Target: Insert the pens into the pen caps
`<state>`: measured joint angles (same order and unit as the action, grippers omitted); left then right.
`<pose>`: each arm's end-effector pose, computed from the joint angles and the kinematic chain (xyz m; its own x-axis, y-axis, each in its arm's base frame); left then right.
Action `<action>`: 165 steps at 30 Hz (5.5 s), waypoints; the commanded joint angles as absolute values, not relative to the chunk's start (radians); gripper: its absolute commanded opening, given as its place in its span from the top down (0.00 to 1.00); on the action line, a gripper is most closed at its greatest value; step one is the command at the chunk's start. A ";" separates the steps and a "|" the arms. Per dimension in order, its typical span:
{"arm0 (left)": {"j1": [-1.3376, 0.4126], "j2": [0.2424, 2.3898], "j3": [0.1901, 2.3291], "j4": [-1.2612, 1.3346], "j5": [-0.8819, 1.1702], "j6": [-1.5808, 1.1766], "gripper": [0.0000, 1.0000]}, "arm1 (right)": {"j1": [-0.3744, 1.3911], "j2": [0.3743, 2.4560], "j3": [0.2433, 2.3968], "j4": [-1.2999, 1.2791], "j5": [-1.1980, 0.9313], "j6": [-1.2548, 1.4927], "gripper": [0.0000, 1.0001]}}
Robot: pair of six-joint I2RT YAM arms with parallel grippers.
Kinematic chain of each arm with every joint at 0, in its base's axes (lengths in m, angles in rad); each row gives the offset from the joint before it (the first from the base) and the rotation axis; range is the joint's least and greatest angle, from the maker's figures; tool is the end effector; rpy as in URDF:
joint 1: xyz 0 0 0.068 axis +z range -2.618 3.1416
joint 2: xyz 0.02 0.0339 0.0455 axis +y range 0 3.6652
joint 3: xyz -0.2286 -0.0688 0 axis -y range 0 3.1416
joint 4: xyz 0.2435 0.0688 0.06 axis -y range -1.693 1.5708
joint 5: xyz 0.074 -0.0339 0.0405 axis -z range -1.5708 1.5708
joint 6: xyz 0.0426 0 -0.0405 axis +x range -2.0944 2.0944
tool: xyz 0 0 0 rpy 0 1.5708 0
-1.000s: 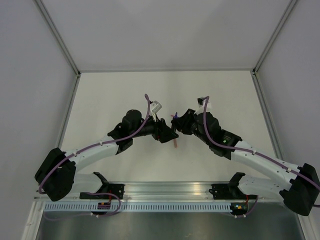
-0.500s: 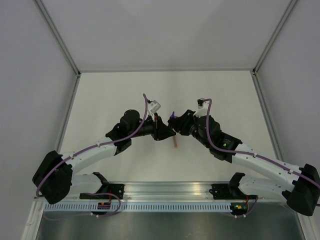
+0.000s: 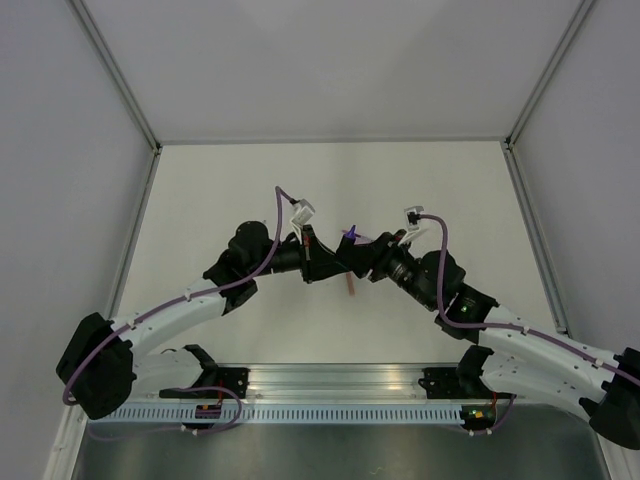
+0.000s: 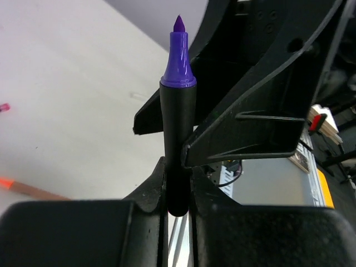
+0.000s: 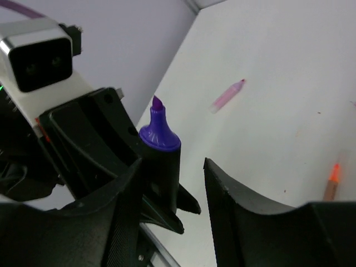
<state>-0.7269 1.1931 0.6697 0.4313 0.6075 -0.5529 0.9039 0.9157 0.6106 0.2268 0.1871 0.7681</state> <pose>0.1969 -0.2076 0.2462 -0.5681 -0.0718 -0.8198 0.7897 0.2328 -0.5676 0.1587 0.1888 0.2698 -0.4915 0.4793 -0.7271 -0.4392 0.5846 0.6822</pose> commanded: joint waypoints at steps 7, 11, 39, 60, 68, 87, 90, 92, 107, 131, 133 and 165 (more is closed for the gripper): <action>-0.735 1.095 0.588 0.799 0.759 -0.708 0.98 | 0.910 0.799 0.479 0.636 -0.147 0.607 0.47; -0.733 1.111 0.565 0.926 0.807 -0.784 0.98 | 0.910 0.785 0.457 0.727 -0.195 0.609 0.48; -0.732 1.082 0.592 0.807 0.803 -0.778 0.37 | 0.910 0.882 0.564 0.667 -0.208 0.591 1.00; -0.340 1.002 0.854 -0.503 -0.038 -0.997 0.09 | 0.904 0.899 0.759 -0.041 0.200 0.457 1.00; -0.029 1.113 0.966 -0.905 -0.339 -1.245 0.13 | 0.904 0.878 0.729 -0.043 0.221 0.445 1.00; 0.135 1.514 0.982 -0.940 -0.294 -1.209 0.24 | 0.905 0.844 0.716 -0.043 0.226 0.453 1.00; 0.140 1.567 0.976 -0.914 -0.285 -1.201 0.24 | 0.904 0.844 0.715 -0.040 0.210 0.454 1.00; 0.144 1.592 0.973 -0.894 -0.279 -1.195 0.25 | 0.904 0.845 0.715 -0.040 0.213 0.454 1.00; 0.164 1.674 0.888 -0.790 -0.293 -1.196 0.33 | 0.905 0.848 0.715 -0.040 0.210 0.456 1.00; 0.149 1.588 0.790 -0.551 -0.074 -0.965 0.98 | 0.904 0.949 0.703 0.035 0.113 0.463 1.00; 0.112 1.553 0.778 -0.505 -0.005 -0.930 0.98 | 0.904 0.997 0.698 0.092 0.040 0.460 1.00; -0.520 0.874 0.563 0.224 0.273 -0.759 0.98 | 0.905 1.299 0.698 0.327 -0.318 0.476 1.00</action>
<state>-0.5053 0.8757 0.5617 0.1749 0.2825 -0.7826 0.9054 1.2961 0.6922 0.2707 -0.3004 0.4641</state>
